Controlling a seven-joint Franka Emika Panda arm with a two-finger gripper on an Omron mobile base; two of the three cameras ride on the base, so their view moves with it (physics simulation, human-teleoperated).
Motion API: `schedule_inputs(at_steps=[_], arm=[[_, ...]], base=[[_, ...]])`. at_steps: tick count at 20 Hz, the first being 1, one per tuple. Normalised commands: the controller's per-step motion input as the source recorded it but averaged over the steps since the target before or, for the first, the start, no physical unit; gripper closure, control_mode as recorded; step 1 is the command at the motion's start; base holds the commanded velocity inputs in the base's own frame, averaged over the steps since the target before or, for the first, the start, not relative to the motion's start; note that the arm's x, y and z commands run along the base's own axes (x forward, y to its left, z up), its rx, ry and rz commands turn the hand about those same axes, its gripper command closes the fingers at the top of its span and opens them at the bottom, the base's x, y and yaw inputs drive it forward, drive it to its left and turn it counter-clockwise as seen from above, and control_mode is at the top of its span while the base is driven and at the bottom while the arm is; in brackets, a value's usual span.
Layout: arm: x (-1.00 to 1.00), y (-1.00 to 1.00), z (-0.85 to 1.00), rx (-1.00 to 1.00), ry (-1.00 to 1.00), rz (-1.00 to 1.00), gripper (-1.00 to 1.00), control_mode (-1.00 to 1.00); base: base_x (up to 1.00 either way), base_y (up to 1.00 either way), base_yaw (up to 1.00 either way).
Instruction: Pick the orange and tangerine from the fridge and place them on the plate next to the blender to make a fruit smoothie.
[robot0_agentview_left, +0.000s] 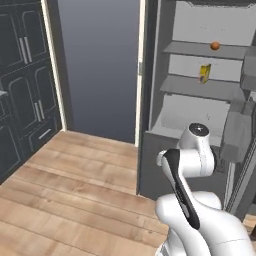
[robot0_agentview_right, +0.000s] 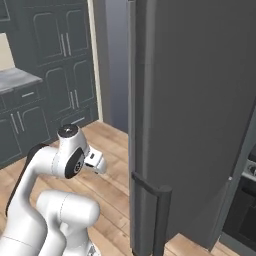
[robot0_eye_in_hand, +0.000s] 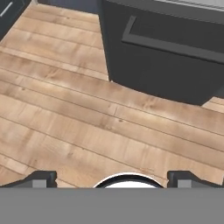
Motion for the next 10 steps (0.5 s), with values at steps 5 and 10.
schedule_inputs(at_steps=[5, 10], arm=[[0.0, 0.0, 0.0, 0.0, 0.0, 0.0, -1.0, 1.0], [0.0, 0.0, 0.0, 0.0, 0.0, 0.0, -1.0, 1.0]], base=[[0.48, -0.04, 0.19], [0.74, 0.97, -0.04]])
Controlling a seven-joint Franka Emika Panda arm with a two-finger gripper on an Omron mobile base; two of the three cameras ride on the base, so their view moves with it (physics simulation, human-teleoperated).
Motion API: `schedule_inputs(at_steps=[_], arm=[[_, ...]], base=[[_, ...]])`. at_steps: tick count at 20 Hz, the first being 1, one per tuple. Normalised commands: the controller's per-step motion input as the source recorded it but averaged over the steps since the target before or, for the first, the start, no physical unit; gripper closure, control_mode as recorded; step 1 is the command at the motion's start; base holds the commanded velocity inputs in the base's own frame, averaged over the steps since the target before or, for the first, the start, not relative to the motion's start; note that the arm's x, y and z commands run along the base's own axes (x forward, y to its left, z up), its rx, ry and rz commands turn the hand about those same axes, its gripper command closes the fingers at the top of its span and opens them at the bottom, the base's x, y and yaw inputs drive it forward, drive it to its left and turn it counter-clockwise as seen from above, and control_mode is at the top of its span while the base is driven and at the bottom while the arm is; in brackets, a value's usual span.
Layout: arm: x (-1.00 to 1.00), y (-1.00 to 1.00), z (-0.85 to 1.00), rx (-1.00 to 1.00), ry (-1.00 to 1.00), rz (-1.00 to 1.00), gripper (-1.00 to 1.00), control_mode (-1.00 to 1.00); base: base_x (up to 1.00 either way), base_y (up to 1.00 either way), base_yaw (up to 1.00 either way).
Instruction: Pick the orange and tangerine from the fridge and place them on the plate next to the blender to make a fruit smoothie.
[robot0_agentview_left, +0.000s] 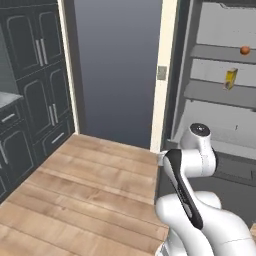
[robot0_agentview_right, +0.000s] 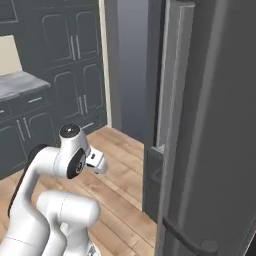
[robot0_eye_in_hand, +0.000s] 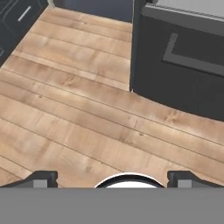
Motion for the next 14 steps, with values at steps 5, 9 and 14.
schedule_inputs(at_steps=[5, 9, 14], arm=[[0.0, 0.0, 0.0, 0.0, 0.0, 0.0, -1.0, 1.0], [0.0, 0.0, 0.0, 0.0, 0.0, 0.0, -1.0, 1.0], [0.0, 0.0, 0.0, 0.0, 0.0, 0.0, -1.0, 1.0]], base=[[0.78, 0.7, -0.23], [1.0, -0.17, -0.45], [0.99, 0.01, -0.71]])
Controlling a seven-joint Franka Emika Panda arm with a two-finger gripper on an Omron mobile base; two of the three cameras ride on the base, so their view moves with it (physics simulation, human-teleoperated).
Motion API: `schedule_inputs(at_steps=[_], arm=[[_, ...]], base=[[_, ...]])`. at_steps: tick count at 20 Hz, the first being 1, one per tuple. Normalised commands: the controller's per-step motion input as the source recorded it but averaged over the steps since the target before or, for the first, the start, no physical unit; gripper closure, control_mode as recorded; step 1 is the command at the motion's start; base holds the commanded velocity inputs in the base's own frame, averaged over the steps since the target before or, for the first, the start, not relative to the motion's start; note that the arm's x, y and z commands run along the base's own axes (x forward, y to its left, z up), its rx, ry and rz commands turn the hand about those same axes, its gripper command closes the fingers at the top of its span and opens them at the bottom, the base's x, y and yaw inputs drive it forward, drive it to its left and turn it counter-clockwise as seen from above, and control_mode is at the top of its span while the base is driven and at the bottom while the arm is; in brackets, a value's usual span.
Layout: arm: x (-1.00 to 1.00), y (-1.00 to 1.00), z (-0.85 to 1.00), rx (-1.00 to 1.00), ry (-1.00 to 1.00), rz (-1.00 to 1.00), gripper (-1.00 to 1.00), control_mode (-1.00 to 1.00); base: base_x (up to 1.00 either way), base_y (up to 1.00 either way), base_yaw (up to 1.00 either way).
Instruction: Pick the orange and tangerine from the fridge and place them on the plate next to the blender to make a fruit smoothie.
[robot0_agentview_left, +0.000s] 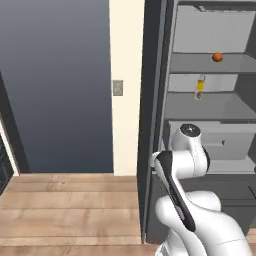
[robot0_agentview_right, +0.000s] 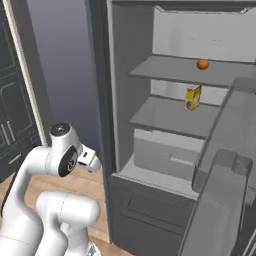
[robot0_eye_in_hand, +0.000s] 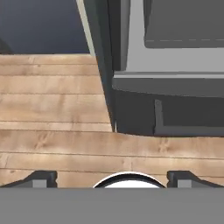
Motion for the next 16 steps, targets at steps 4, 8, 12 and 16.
schedule_inputs(at_steps=[4, 8, 12, 16], arm=[[0.0, 0.0, 0.0, 0.0, 0.0, 0.0, -1.0, 1.0], [0.0, 0.0, 0.0, 0.0, 0.0, 0.0, -1.0, 1.0], [0.0, 0.0, 0.0, 0.0, 0.0, 0.0, -1.0, 1.0], [0.0, 0.0, 0.0, 0.0, 0.0, 0.0, -1.0, 1.0]], base=[[0.84, -0.4, -0.43], [0.47, -0.78, -0.06], [0.24, -0.64, 0.0], [0.42, -0.07, 0.0]])
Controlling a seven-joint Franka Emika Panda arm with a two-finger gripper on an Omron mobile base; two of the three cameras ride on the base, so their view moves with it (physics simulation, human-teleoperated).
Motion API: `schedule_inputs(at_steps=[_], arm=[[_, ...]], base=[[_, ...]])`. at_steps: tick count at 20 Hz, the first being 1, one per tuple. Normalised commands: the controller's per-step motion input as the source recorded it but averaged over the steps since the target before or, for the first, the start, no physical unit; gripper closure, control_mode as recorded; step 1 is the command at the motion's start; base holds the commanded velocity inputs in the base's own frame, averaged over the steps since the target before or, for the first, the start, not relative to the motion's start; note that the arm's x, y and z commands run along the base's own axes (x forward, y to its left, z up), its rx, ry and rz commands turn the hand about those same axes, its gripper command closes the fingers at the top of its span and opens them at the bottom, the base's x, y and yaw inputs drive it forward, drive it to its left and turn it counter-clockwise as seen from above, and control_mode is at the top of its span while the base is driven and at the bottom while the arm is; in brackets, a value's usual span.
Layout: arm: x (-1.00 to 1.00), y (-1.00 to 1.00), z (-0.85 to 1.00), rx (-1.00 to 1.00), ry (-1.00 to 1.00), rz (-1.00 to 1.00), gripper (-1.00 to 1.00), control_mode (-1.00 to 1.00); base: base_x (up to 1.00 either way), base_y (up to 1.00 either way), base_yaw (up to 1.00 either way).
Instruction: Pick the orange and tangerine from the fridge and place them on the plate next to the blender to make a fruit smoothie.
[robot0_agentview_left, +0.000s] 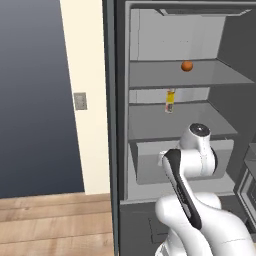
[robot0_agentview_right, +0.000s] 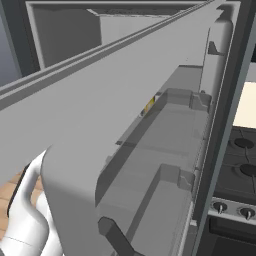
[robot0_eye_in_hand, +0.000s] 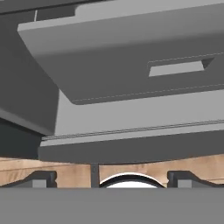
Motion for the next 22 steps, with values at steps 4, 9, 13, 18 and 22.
schedule_inputs(at_steps=[4, 9, 13, 18, 22], arm=[[0.0, 0.0, 0.0, 0.0, 0.0, 0.0, -1.0, 1.0], [0.3, 0.0, 0.38, 0.0, -0.07, 0.0, -1.0, -1.0], [0.74, -0.03, 1.0, 0.0, -0.21, 0.0, -1.0, -1.0], [0.63, -0.01, 1.0, 0.0, -0.07, -0.05, -1.0, -1.0], [0.35, 0.0, 1.0, -0.02, -0.01, -0.09, -1.0, -1.0]], base=[[0.51, 0.0, 0.0], [0.39, -0.01, 0.0], [0.0, 0.0, 0.0], [0.0, 0.0, 0.0], [0.0, 0.0, 0.0]])
